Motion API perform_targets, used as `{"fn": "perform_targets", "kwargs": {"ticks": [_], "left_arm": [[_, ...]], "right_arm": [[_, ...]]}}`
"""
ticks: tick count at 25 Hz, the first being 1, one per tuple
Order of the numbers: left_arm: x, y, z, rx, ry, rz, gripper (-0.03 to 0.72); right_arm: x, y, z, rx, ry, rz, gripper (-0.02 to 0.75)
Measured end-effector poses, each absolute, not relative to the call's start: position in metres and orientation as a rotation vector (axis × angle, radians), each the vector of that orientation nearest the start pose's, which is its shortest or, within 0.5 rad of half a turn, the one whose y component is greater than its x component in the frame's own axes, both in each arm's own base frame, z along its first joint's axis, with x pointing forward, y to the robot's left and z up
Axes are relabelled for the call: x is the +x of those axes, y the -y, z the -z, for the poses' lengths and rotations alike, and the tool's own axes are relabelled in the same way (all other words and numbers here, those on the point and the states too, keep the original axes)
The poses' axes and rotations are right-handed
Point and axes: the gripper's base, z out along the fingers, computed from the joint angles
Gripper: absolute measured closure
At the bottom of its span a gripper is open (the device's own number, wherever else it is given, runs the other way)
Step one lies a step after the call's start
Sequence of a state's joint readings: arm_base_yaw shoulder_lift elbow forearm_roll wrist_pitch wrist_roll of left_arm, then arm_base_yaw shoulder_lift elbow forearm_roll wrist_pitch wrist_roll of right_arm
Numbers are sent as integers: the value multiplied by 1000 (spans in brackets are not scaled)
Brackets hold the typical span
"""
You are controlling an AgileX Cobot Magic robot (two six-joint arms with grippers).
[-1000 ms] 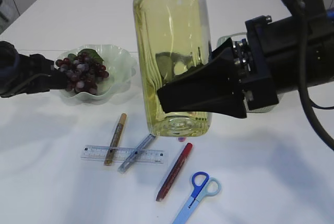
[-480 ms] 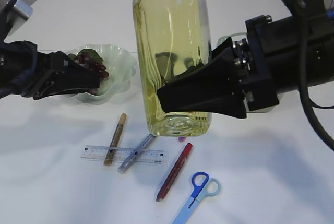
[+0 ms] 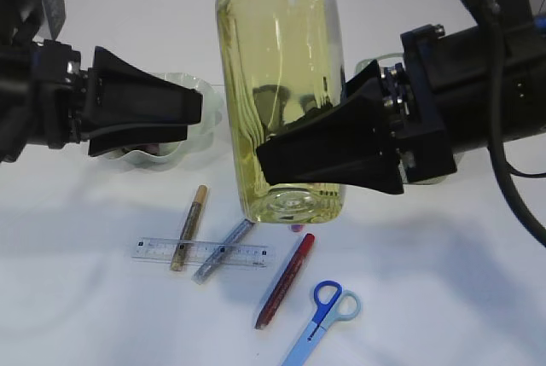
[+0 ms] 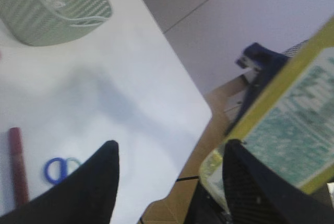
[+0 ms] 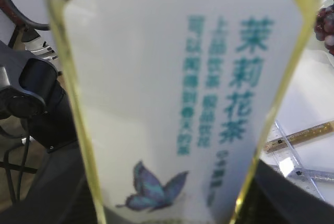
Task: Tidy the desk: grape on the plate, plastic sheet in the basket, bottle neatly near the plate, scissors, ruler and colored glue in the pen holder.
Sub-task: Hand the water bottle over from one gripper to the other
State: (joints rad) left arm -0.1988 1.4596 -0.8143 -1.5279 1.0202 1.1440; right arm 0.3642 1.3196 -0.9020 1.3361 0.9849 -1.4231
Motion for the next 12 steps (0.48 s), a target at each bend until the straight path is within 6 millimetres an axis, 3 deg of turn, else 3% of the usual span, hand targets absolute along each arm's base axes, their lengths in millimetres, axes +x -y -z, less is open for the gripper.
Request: {"fn": "perform_targets", "kwargs": {"ticks": [4,12], "left_arm": [[243,133,-276,525,-2027,1546,215],[245,120,-285,587,-1917,1461,209]], "right_arm": [[210,-159,-313,-1119,-1802,-1103,267],[210,-160,-314,-1108,-1798,-1115,267]]}}
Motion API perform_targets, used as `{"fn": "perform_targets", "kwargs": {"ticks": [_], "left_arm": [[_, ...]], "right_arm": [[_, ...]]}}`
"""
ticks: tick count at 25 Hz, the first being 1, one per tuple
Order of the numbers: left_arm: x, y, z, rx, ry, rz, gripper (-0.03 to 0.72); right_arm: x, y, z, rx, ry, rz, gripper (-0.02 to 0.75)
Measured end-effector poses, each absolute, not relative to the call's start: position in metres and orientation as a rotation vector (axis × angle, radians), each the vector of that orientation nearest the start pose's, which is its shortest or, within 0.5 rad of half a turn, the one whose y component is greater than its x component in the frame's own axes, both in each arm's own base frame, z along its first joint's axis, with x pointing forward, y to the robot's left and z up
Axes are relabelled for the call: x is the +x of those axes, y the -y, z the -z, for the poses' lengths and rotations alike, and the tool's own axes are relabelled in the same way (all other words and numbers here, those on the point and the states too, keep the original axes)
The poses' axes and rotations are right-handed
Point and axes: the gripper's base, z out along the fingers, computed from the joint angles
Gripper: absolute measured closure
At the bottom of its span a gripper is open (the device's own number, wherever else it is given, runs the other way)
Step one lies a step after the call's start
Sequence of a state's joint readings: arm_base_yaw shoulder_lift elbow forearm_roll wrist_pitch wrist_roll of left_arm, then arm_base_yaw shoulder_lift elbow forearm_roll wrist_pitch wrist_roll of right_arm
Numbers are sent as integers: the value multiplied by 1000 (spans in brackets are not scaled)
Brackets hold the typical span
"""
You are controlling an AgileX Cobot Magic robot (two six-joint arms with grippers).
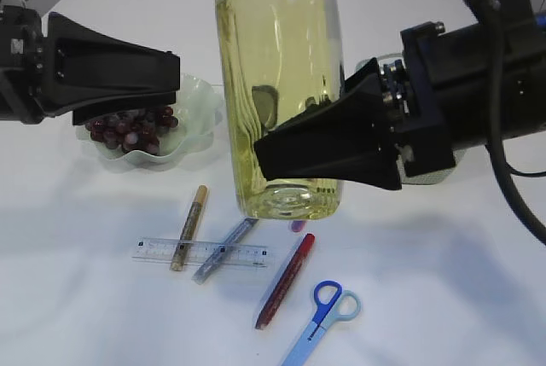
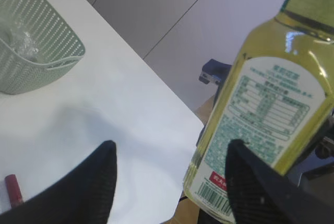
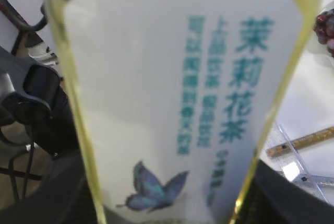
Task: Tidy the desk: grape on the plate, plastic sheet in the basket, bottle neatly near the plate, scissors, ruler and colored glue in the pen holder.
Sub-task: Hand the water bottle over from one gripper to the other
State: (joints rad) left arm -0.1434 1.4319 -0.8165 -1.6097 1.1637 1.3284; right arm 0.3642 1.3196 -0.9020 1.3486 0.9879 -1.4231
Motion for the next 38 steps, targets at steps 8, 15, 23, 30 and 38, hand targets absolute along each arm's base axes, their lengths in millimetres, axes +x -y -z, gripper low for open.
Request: {"fn": "perform_targets", "kwargs": {"ticks": [8,15,23,30,38], "left_arm": [[231,118,-306,652,-1822,1413,232],[231,117,-309,638,-1808,1421,239],[231,121,-313,602,-1774,1459,127],[226,141,-324,673,-1721,1518,106],[230,150,-317,689,-1746,1550,104]], "right_arm": [[214,-163,-326,-942,-1747,-1237,267],[213,-162,-324,-956,-1753,-1224,267],[210,-162,-320,-1031,-1766,-1199,267],[208,-163,-314,-1095,-1777,-1237,267],[212,-166,-305,-1113,-1807,-1291,267]]}}
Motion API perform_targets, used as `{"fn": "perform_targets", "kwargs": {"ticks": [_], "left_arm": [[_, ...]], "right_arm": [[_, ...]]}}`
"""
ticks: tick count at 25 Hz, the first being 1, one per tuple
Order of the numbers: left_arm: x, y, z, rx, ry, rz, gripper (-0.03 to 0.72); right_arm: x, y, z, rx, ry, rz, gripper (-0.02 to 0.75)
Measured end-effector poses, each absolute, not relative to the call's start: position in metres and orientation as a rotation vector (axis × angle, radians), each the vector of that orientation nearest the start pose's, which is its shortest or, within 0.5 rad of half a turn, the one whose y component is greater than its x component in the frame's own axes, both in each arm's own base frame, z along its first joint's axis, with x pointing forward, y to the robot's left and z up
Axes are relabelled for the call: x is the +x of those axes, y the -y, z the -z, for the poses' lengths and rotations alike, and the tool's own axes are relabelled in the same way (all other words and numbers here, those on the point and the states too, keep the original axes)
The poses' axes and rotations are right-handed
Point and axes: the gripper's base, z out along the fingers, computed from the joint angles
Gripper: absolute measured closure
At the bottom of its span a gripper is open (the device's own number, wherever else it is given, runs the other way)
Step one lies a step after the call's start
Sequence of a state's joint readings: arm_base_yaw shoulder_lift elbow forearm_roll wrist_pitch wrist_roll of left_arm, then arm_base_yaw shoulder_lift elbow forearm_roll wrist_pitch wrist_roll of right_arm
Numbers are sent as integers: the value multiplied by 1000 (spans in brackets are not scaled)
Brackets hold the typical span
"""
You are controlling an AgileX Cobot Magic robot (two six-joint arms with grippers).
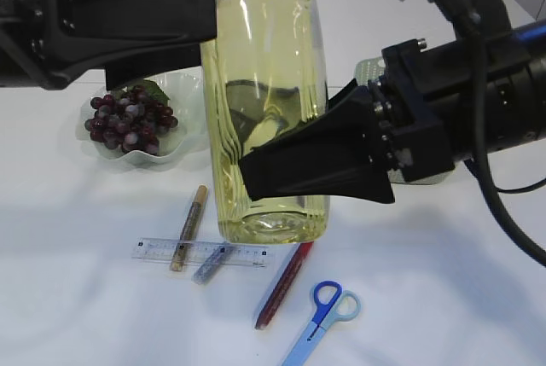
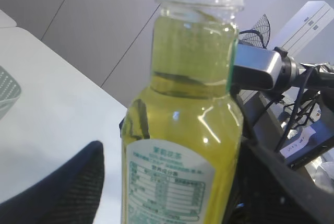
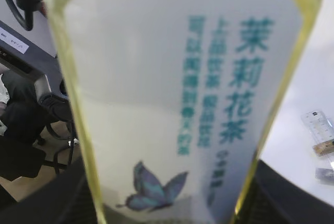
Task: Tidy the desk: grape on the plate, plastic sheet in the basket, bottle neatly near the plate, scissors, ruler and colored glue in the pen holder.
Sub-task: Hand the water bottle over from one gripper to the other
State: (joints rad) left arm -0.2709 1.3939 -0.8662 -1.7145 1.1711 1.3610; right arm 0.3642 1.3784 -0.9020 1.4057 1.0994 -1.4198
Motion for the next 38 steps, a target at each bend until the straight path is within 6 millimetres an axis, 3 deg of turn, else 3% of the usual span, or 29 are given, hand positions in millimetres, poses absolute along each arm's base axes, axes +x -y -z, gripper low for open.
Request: {"fn": "perform_targets", "kwargs": {"ticks": [16,25,38], "left_arm": [[237,167,-302,729,-1770,1629,103],[243,188,-301,819,-1746,1651,99],[243,193,-300,822,-1721,1657,125]], "right_arm": [[212,-167,-303,-1114,-1815,-1315,267],[212,-166,-303,-1111,-1820,-1318,267],[213,-165,-303,-1107,-1821,-1316,267]]}}
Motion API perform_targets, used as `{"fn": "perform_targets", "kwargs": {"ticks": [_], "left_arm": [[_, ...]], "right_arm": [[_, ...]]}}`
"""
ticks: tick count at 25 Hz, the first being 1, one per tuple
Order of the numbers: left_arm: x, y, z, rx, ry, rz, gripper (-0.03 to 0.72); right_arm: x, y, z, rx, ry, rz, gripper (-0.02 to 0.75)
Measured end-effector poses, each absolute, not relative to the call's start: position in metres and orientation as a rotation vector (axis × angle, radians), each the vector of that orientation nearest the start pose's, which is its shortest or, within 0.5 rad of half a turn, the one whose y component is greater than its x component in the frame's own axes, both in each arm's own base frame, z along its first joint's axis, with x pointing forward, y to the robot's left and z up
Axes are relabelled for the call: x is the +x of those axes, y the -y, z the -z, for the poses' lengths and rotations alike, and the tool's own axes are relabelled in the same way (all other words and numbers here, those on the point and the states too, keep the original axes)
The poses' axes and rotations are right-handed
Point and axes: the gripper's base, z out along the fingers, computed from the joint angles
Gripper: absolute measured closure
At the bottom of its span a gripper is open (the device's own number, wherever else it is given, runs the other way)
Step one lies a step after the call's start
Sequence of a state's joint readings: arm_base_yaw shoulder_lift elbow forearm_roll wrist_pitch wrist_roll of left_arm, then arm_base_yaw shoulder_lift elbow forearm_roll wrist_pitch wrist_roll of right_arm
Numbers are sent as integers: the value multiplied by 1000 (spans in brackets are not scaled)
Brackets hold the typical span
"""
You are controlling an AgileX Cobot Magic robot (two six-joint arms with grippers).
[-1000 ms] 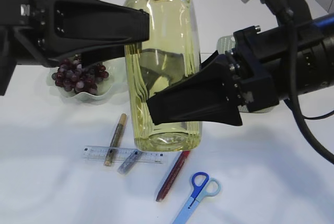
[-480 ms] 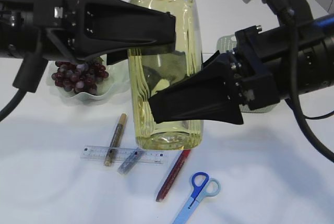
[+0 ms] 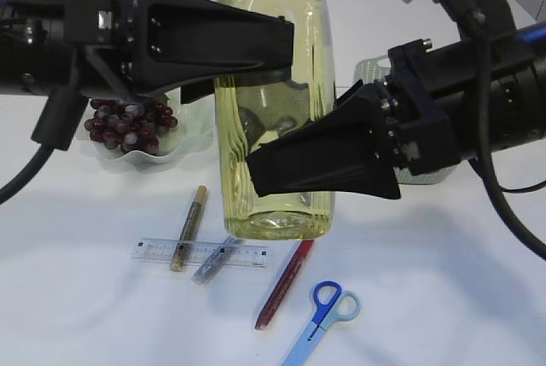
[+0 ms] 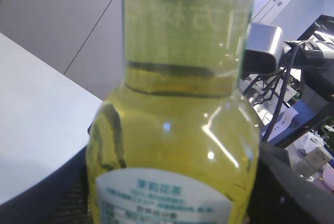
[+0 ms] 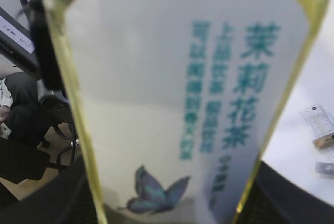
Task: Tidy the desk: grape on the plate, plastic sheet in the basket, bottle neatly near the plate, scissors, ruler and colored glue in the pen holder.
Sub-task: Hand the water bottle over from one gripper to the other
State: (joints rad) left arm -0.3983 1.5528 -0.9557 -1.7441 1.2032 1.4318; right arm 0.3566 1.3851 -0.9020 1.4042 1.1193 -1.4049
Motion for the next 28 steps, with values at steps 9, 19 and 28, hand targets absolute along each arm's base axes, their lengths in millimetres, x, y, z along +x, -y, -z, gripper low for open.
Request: {"fn": "perform_targets", "kwargs": {"ticks": [9,19,28], "left_arm": [[247,197,-301,842,-1711,1653,117],[245,201,-299,874,-1727,1655,107],[244,201,-299,872,-1729,1658,169]], "right_arm": [[214,-164,-304,-1097,-1822,-1316,267],[211,-166,-304,-1122,-1815,-1328,268],[211,-166,-304,-1122,-1815,-1328,268]]}}
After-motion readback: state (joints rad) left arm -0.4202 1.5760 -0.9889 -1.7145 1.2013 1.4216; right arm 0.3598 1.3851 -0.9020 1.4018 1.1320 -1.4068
